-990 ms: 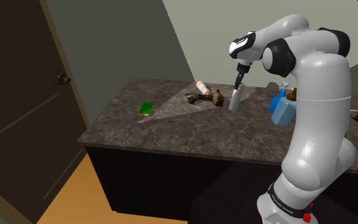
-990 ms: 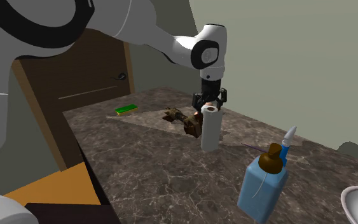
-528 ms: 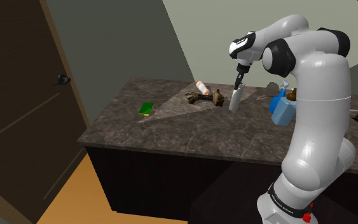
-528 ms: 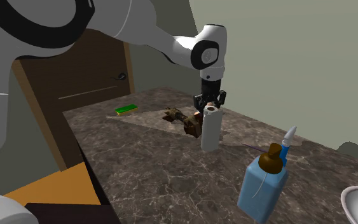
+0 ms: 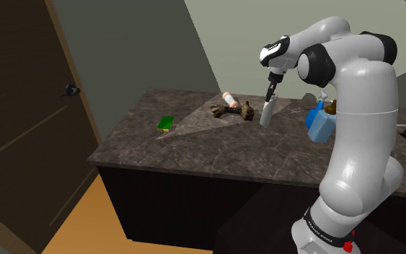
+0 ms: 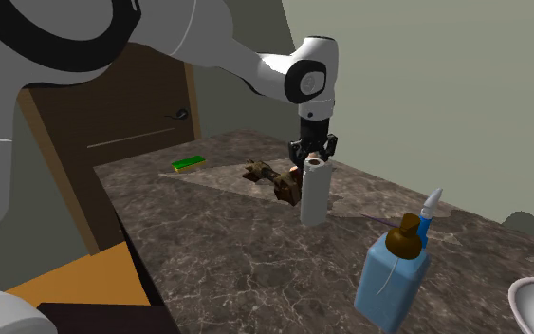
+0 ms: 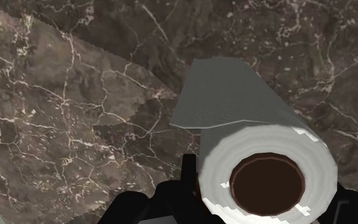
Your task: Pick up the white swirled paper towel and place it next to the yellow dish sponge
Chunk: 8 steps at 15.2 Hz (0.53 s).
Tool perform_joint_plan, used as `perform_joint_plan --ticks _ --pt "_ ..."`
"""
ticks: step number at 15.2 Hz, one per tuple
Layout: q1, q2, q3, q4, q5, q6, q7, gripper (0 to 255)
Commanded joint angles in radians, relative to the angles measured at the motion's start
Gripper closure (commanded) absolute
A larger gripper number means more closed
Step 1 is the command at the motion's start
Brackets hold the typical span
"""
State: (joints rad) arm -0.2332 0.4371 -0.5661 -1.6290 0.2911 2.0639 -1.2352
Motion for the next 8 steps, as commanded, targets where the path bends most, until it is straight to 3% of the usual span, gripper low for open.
perform_joint_plan --ticks 1,8 --pt "-0.001 0.002 -0.001 0.001 0.000 0.000 0.000 255" --pt "0.000 -0.024 -0.011 0.060 -0.021 -0.080 0.015 255"
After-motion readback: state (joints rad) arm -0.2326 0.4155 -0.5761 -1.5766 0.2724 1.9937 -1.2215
